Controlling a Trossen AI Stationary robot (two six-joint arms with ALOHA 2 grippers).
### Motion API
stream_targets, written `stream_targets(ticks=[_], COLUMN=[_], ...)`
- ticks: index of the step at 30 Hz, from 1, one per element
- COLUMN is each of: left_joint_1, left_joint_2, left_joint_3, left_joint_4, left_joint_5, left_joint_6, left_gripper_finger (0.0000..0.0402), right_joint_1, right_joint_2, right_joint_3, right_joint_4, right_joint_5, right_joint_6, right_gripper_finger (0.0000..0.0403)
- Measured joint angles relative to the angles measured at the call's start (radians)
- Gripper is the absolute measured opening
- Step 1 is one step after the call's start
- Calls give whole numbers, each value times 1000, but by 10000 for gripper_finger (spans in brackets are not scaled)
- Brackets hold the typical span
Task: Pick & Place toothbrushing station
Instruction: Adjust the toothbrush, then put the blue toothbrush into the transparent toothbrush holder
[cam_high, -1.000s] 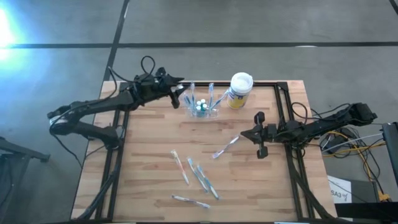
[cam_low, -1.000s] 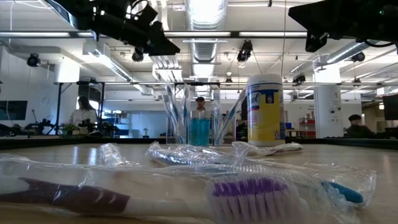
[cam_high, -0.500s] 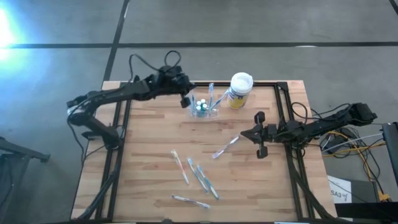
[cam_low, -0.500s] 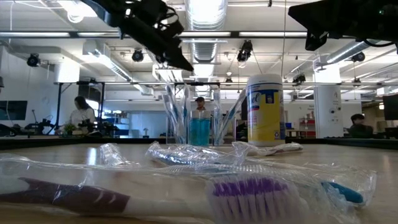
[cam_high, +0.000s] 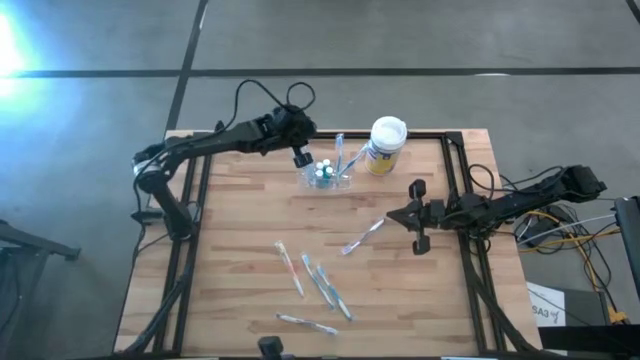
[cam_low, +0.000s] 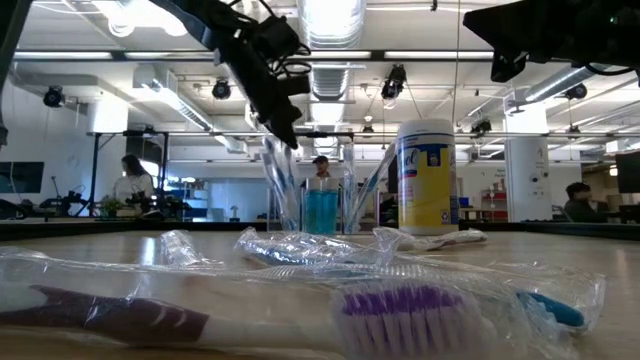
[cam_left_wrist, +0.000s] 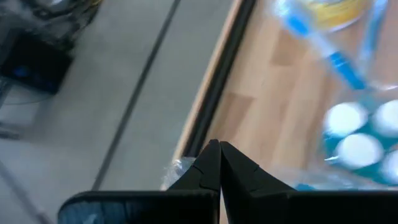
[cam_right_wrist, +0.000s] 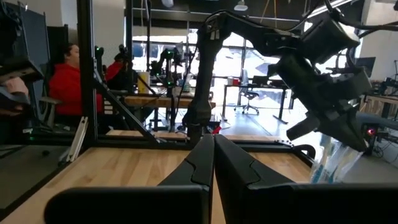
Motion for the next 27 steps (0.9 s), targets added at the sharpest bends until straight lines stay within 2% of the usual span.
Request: stream_targets(ticks=[4, 11, 16, 19, 21, 23, 27], left_joint_1=[0, -12, -23, -27, -27, -27, -36], left_joint_2=[-38, -119, -263, -411, -528, -649, -842], left_joint_3=[-29, -34, -42, -116, -210, -328, -566], left_joint_4=[-19, -36, -30, 13, 113, 224, 374], left_joint_5=[-34, 4, 196, 380, 515, 603, 675], left_joint_6=[-7, -25, -46, -81, -140, -210, -297], left_gripper_finger=[1, 1, 7, 2, 3, 3, 2], right_joint_1=[0, 0, 0, 0, 0, 0, 0], right_joint_2=[0, 0, 0, 0, 0, 0, 0], right_joint_3=[0, 0, 0, 0, 0, 0, 0], right_joint_4=[0, 0, -1, -9, -11, -15, -27], right_joint_5=[0, 0, -1, -2, -2, -2, -2], right_joint_6=[2, 2, 3, 14, 18, 34, 42], right_gripper_finger=[8, 8, 8, 8, 8, 8, 8])
